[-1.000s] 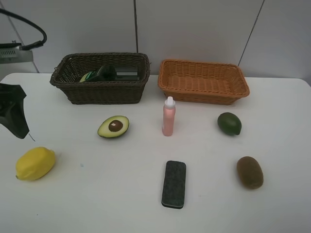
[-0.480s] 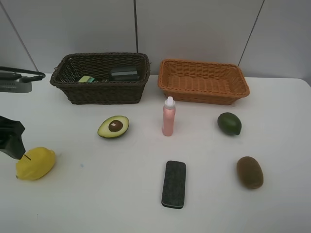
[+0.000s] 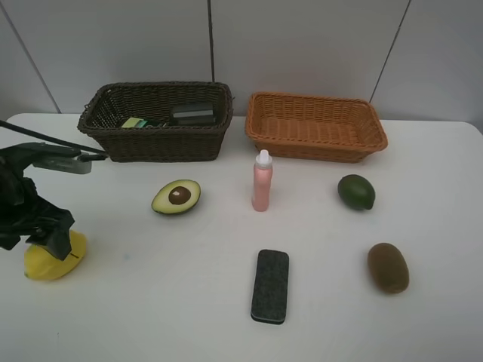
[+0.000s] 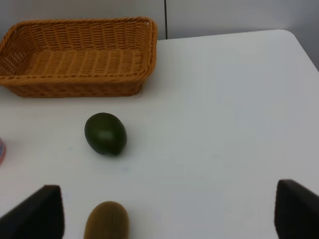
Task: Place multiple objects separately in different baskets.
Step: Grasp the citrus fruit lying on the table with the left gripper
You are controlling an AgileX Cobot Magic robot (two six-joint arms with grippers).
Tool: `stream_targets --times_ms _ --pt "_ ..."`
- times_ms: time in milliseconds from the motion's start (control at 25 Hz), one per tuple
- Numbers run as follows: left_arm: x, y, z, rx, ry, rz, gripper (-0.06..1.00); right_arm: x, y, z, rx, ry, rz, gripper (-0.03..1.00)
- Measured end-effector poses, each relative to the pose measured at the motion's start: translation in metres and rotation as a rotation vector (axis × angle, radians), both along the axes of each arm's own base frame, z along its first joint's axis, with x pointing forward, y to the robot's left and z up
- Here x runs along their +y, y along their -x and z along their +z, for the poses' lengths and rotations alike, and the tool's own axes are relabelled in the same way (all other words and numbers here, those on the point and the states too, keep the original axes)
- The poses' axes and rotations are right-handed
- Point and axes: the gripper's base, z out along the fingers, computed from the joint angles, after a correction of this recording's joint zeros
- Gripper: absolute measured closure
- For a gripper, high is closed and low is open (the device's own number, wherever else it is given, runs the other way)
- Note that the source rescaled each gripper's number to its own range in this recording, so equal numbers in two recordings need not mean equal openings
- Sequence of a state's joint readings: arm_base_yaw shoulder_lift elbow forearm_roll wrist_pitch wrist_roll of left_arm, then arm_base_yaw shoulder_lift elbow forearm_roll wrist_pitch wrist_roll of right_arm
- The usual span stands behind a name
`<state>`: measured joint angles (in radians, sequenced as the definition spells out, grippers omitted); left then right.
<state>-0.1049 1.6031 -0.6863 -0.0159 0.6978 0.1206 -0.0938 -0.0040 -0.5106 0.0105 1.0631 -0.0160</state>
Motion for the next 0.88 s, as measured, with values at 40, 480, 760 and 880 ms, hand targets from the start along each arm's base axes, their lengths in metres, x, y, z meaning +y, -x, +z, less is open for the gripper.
stream_targets --times_ms 40,480,760,880 --pt "0.0 -0.002 -0.005 0.006 -0.001 0.0 -0.04 0.0 0.0 0.0 0.0 0.0 0.0 -0.03" --pt "0.0 -0.005 -0.034 0.093 -0.014 0.031 0.17 0.0 0.0 0.0 0.0 0.0 0.0 -0.03" --pt "0.0 -0.007 -0.027 0.164 -0.028 0.06 0.44 0.0 0.0 0.0 0.0 0.0 0.0 -0.03" --pt "-0.003 -0.019 -0.011 0.199 -0.028 0.098 0.44 0.0 0.0 0.0 0.0 0.0 0.0 -0.03"
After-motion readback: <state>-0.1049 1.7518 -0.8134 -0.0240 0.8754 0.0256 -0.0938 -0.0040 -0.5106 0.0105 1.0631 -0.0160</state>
